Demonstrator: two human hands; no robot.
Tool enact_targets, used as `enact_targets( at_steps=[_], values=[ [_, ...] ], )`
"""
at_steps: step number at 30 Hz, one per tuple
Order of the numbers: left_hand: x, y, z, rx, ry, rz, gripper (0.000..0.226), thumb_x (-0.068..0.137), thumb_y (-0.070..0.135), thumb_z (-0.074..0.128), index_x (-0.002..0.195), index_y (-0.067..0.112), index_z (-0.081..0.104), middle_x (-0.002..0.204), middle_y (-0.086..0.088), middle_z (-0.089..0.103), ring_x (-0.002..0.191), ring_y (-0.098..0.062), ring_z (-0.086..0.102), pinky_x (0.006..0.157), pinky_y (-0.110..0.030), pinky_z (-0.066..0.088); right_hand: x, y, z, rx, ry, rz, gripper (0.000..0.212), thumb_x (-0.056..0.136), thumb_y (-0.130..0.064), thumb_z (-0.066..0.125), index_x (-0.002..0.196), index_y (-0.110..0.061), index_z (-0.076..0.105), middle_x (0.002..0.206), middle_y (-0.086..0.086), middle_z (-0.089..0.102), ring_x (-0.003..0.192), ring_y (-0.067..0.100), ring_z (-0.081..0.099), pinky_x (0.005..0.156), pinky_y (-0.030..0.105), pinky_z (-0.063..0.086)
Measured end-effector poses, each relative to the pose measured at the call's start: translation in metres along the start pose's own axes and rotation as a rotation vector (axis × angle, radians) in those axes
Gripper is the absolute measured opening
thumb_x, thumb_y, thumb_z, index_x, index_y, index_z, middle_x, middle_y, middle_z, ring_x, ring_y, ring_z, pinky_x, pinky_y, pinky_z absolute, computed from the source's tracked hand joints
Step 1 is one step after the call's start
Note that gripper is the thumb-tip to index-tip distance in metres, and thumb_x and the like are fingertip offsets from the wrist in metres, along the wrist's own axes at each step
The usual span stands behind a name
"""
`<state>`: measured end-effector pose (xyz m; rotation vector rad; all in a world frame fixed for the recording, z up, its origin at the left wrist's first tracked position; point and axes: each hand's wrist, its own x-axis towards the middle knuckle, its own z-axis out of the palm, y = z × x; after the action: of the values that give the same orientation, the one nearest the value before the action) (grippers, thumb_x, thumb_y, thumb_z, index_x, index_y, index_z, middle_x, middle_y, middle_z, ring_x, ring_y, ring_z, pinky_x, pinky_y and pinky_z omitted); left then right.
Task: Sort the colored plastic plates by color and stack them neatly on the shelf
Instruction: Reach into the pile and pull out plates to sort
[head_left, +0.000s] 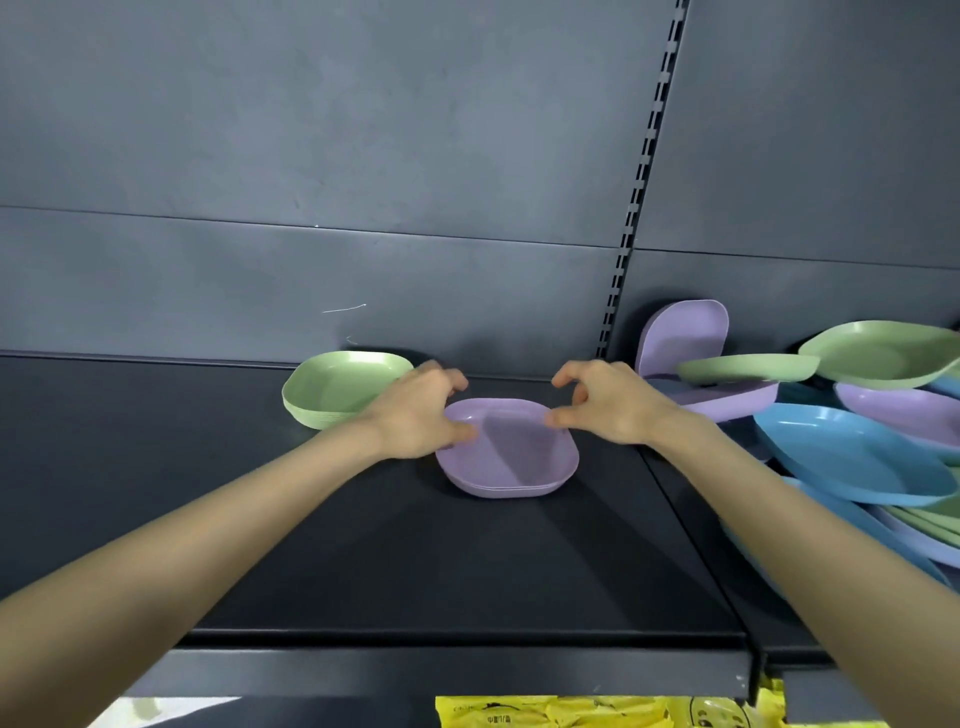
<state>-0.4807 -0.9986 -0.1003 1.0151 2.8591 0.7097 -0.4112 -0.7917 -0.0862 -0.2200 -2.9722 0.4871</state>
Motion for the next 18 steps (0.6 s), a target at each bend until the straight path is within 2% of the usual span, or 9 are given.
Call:
enact_targets(
  at_steps=[3,5,9,12,18],
  values=[
    [0.001,0.016,-0.018,0.105,0.052,0.099,0.056,0.085,0.033,0.064,0.135,0.016,0.045,0.131,-0.006,0.044,0.119,-0.024,0.048,0.097,-0.029,0.036,-0.007,0.0,-0.022,0.012,0.075,-0.043,0.052,0.081,-0.035,0.07,0.127,-0.016,0.054,0.117,0.008,0.059,0.092,0.016,0.049,0.089,0.027,0.041],
    [0.004,0.03,-0.03,0.131,0.087,0.145,0.055,0.087,0.034,0.062,0.136,0.018,0.044,0.134,-0.006,0.043,0.124,-0.026,0.044,0.1,-0.03,0.034,-0.013,0.002,-0.04,-0.022,0.109,-0.057,0.05,0.082,-0.031,0.07,0.126,-0.015,0.054,0.122,0.009,0.057,0.097,0.019,0.051,0.09,0.027,0.041],
    [0.012,0.065,-0.046,0.151,0.129,0.258,0.054,0.088,0.035,0.061,0.136,0.019,0.044,0.133,-0.005,0.043,0.125,-0.025,0.042,0.102,-0.032,0.033,-0.03,0.014,-0.077,-0.14,0.239,-0.036,0.046,0.083,-0.029,0.068,0.125,-0.014,0.056,0.118,0.01,0.057,0.11,0.027,0.052,0.092,0.032,0.04],
    [0.019,0.093,-0.052,0.16,0.161,0.333,0.053,0.089,0.035,0.06,0.137,0.021,0.042,0.135,-0.004,0.043,0.127,-0.024,0.039,0.103,-0.031,0.032,-0.047,0.031,-0.103,-0.186,0.314,-0.014,0.043,0.085,-0.026,0.064,0.126,-0.016,0.055,0.125,0.009,0.055,0.116,0.028,0.049,0.096,0.034,0.04],
    [0.026,0.155,-0.032,0.163,0.201,0.43,0.053,0.087,0.035,0.061,0.135,0.021,0.044,0.135,-0.005,0.045,0.129,-0.024,0.038,0.106,-0.04,0.033,-0.087,0.075,-0.135,-0.206,0.353,0.059,0.044,0.084,-0.027,0.064,0.126,-0.017,0.055,0.129,0.012,0.051,0.117,0.032,0.048,0.097,0.04,0.041]
  ],
)
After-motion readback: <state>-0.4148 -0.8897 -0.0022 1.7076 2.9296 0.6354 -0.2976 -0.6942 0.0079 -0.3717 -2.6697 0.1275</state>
